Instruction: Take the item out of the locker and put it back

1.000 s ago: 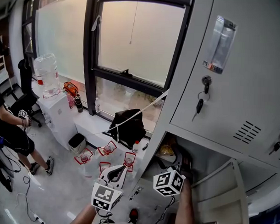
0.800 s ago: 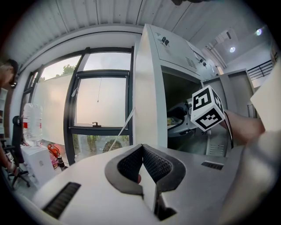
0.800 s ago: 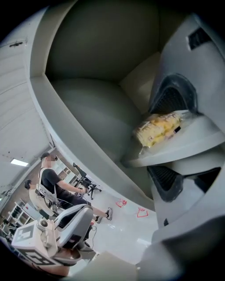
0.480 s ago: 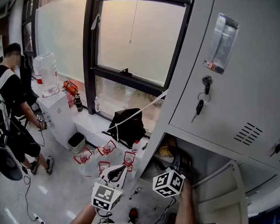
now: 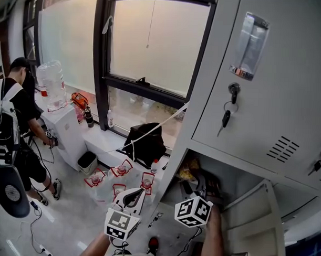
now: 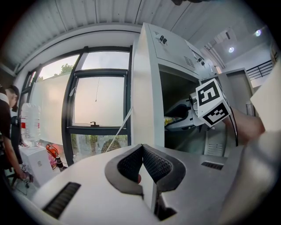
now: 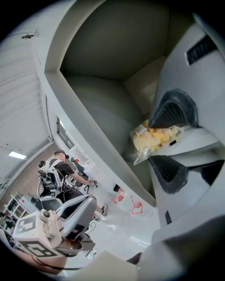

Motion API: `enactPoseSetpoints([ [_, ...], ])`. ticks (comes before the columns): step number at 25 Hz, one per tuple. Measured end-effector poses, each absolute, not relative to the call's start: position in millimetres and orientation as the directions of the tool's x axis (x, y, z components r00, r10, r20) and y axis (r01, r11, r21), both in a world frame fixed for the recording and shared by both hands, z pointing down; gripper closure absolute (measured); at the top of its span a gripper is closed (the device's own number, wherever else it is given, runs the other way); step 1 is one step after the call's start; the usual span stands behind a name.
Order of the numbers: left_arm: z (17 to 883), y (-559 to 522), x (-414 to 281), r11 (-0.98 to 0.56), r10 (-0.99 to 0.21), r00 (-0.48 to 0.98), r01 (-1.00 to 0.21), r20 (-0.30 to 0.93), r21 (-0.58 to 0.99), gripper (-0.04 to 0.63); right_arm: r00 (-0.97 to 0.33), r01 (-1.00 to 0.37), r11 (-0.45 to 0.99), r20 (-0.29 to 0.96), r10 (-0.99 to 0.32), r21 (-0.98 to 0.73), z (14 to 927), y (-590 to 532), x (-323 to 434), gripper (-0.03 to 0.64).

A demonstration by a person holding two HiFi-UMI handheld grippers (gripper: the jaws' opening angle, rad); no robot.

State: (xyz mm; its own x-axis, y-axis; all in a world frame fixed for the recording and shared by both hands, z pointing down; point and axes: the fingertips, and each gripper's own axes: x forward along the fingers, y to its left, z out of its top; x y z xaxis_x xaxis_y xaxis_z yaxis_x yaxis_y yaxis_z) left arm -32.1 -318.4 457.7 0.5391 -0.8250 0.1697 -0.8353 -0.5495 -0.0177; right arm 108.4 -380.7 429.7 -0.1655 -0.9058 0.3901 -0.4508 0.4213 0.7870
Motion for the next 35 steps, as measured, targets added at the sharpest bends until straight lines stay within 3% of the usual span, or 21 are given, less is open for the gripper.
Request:
enactPoseSetpoints([
  [16, 453.1, -303.8, -32.8, -0.560, -0.820, 0.550, -0.828, 0.157, -0.024, 0.574, -0.137, -0.481, 0.364, 0.341, -0.930, 0.798, 417.4, -366.7, 113.3, 0.471],
  [26, 445.2, -286.8, -30.8, -0.588, -0.804, 0.580, -0.808, 0.132, -0.037, 0.574, -0.100, -0.605, 0.197, 0.172, -0.980, 0.771, 377.9, -331.8, 125.3, 0.489],
  [35, 437.2, -259.7, -26.7, -0.641, -0.766, 0.633, -0.765, 0.115, -0.055, 0.574, -0.021, -0.836, 0.027, 0.017, -1.000, 0.547, 354.6, -263.5, 147.9, 0.489],
])
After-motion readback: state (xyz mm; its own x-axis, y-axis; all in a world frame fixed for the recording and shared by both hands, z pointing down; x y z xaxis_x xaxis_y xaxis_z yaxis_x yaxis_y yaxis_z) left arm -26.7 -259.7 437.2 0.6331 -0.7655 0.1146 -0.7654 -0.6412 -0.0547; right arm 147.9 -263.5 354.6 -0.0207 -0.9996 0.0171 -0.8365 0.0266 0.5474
